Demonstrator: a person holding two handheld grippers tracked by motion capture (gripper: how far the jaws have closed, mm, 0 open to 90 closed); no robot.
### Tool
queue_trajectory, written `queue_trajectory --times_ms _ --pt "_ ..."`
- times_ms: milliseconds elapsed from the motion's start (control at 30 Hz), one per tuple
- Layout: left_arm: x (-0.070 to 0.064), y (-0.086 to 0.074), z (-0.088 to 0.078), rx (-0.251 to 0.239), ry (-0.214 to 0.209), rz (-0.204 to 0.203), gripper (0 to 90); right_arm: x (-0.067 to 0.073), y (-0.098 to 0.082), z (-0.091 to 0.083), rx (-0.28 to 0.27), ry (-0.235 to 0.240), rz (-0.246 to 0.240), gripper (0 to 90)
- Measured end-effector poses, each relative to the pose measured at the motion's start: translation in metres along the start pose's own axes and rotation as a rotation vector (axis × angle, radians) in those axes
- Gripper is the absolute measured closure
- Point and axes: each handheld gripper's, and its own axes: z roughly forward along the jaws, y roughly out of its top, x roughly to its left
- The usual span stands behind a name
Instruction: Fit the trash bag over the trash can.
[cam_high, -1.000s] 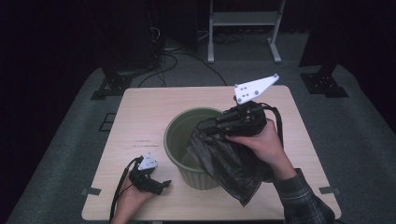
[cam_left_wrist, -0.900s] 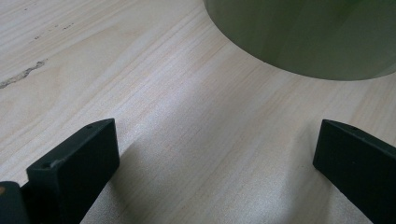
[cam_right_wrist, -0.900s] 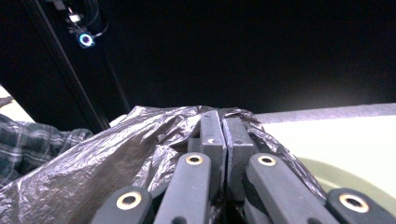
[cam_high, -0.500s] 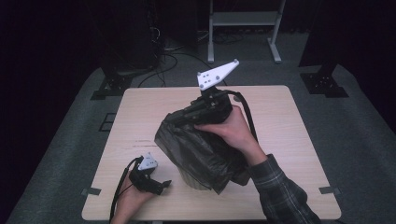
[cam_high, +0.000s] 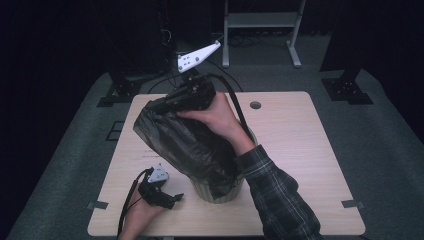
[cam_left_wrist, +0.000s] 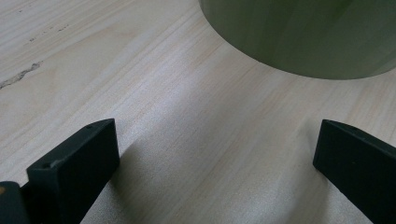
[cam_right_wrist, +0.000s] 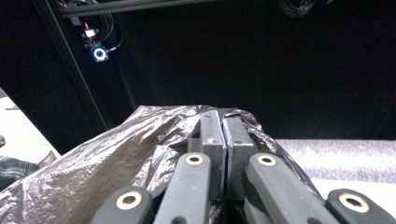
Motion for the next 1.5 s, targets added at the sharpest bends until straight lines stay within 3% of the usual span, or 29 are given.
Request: queue_trajectory --times_ms 267,400,733,933,1233,1500 --pt "0.000 0.000 0.000 -0.001 -0.002 0.001 0.0 -0.007 -0.002 -0.013 0.001 -0.058 -0.002 88.7" --pt "0.000 0.000 0.000 0.000 -0.002 0.000 0.0 -0.005 -0.018 -0.024 0.026 -0.098 0.004 88.7" --pt "0.000 0.000 0.000 0.000 -0.002 0.000 0.0 -0.006 -0.061 -0.032 0.082 -0.131 0.065 88.3" --pt "0.000 0.000 0.000 0.000 -0.003 0.000 0.0 0.006 -0.072 -0.036 0.174 -0.179 0.080 87.2" --pt "0.000 0.000 0.000 0.000 -0.002 0.000 0.0 0.018 -0.101 -0.067 0.213 -0.236 0.128 85.0" --pt "0.000 0.000 0.000 0.002 0.001 -0.001 0.0 0.028 -0.121 -0.076 0.289 -0.280 0.141 82.2"
